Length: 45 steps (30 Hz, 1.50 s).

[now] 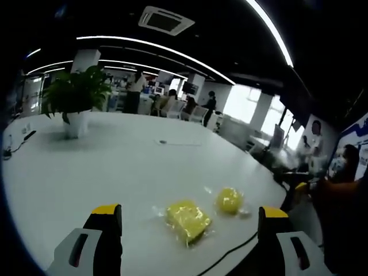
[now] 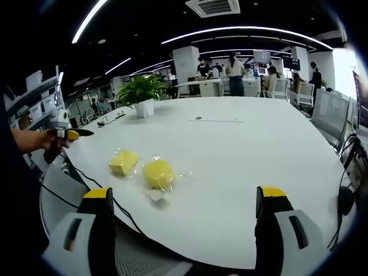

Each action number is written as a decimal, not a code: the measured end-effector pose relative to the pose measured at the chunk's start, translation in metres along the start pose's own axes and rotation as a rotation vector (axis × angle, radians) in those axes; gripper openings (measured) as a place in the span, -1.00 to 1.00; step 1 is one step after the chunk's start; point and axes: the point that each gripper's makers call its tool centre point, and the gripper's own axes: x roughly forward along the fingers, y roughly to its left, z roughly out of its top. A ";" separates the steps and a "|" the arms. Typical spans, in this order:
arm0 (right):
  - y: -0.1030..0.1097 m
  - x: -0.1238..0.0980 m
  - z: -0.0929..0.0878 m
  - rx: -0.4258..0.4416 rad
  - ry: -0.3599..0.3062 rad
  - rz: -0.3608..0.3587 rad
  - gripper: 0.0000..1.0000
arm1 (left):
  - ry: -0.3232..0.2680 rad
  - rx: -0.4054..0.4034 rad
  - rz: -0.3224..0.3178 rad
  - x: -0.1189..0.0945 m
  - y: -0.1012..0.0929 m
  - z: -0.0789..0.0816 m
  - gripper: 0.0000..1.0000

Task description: Compare the silicone blocks by pressing each to a similar depth, holding the contact briefly, and releasing to observe deformation and rebound differences across the visible hardness samples.

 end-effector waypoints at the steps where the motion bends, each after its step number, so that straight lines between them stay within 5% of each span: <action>1: 0.000 0.001 0.000 -0.003 0.000 -0.002 0.93 | -0.003 -0.003 -0.001 0.001 0.001 0.000 1.00; 22: -0.005 0.010 0.005 0.010 0.004 -0.003 0.93 | 0.035 -0.073 0.028 0.019 0.027 0.009 1.00; 27: -0.006 0.010 0.002 0.021 0.000 -0.007 0.93 | 0.077 -0.111 0.035 0.031 0.035 -0.002 1.00; 37: -0.006 0.004 -0.004 0.036 0.005 -0.015 0.93 | 0.115 -0.378 0.003 0.063 0.049 -0.035 0.84; 40: -0.005 0.003 -0.008 0.042 0.012 -0.014 0.93 | 0.059 -0.437 0.009 0.070 0.053 -0.030 0.81; 45: -0.005 0.001 -0.014 0.054 0.018 -0.016 0.93 | 0.071 -0.533 0.020 0.080 0.061 -0.044 0.60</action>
